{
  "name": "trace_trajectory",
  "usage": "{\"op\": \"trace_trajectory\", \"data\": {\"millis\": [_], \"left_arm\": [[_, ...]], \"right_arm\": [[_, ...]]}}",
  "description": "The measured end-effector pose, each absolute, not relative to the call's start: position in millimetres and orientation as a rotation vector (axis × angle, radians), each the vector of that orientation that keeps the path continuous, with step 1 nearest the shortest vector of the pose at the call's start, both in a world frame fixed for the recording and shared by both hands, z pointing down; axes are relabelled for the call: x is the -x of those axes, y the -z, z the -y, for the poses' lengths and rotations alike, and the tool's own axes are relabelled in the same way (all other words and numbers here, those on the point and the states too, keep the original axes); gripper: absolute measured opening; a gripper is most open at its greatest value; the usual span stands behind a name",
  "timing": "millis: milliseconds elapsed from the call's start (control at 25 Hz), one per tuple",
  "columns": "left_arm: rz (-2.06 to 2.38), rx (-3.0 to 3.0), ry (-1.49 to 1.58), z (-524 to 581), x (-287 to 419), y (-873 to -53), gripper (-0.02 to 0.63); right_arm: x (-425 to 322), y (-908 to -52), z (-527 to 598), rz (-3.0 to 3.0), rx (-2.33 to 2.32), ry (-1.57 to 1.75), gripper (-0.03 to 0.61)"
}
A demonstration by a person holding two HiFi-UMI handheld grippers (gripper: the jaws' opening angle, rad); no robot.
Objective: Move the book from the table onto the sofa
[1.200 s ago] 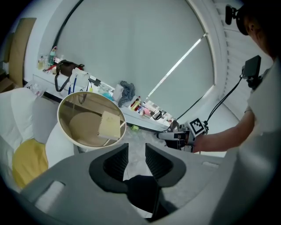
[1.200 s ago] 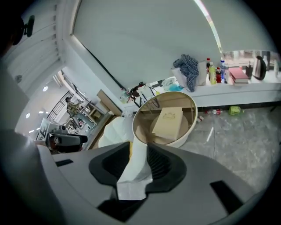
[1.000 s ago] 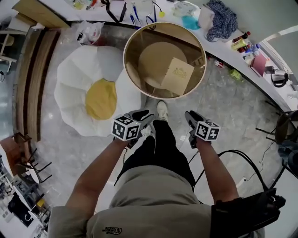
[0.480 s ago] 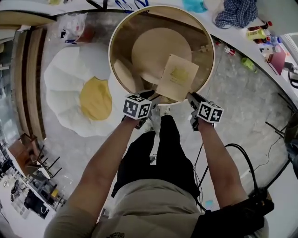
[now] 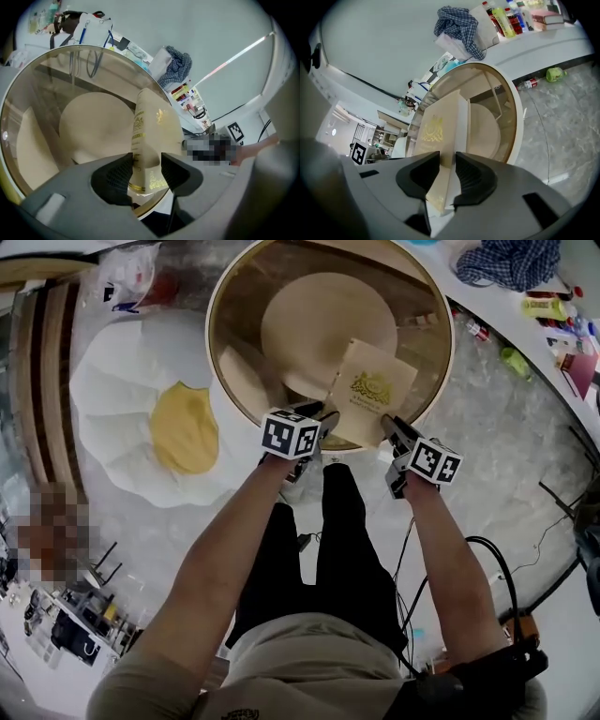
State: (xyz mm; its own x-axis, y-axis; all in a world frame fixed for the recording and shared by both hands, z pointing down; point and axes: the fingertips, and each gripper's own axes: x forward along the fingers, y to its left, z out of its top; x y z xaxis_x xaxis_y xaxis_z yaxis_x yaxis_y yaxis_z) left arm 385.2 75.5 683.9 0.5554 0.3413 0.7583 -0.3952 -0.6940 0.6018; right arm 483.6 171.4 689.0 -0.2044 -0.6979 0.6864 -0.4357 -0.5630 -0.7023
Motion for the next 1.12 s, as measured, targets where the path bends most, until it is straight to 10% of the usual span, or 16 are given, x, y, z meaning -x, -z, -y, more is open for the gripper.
{"op": "trace_trajectory", "data": {"millis": [400,1120], "left_arm": [[0.124,-2.068,-1.093,-66,-341,-653,0.179],[0.643,-1.963,-0.787,27,-30,-607,0.179]], "right_arm": [[-453,-650,-147,-1.426,1.905,1.775,0.083],[-163,-610,-1,-2.059,1.604,1.816,0.081]]}}
